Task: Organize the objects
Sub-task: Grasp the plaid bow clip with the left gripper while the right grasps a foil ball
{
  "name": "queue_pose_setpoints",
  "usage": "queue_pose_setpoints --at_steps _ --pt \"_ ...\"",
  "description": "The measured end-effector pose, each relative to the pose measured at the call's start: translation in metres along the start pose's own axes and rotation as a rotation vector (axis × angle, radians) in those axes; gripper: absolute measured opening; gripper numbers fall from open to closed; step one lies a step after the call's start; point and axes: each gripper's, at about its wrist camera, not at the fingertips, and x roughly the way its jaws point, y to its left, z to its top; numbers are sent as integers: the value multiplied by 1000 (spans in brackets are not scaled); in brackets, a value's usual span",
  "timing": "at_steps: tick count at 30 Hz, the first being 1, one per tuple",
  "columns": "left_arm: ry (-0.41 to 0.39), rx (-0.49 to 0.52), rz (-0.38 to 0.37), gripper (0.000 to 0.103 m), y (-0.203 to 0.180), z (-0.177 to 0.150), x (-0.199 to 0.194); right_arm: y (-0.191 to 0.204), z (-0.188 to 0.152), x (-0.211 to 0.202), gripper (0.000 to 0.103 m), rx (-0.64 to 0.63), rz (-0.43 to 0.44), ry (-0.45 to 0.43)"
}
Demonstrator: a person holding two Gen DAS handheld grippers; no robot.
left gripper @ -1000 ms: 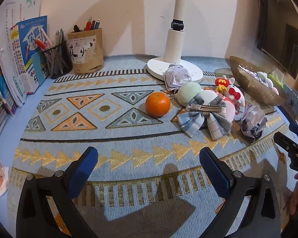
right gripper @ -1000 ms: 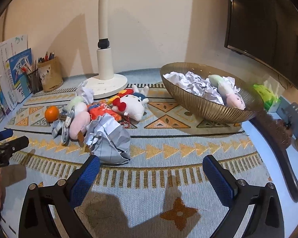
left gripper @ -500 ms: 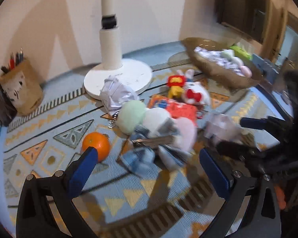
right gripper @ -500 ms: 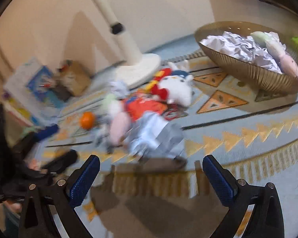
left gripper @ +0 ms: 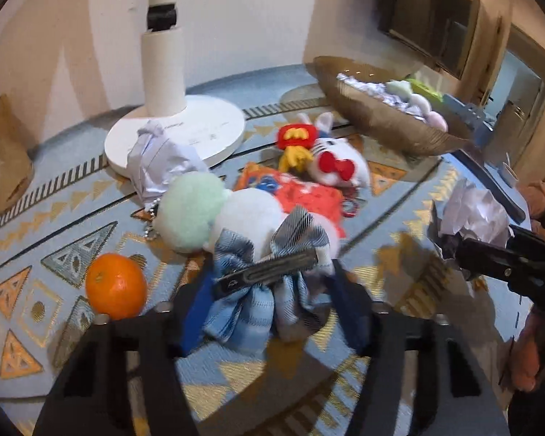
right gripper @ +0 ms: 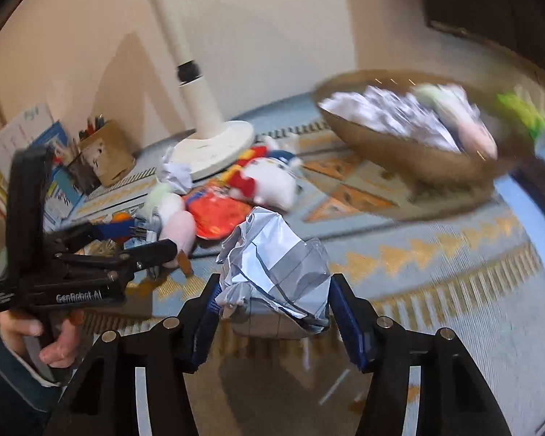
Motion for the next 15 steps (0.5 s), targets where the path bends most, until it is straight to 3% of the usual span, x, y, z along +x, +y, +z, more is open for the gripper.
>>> queue_pose_setpoints --at_steps 2,5,9,13,15 --pt "-14 17 14 36 -5 0 -7 -7 0 -9 57 26 71 -31" --pt "-47 -15 -16 36 -7 -7 -26 -1 -2 -18 57 -18 142 -72" --pt "-104 -78 -36 36 -10 -25 -60 15 -7 -27 57 -79 161 -117" --pt "-130 -151 -3 36 -5 -46 -66 19 -9 -21 58 -96 165 -85" --pt "-135 -177 23 36 -2 -55 -59 26 -8 -9 58 -123 186 -12"
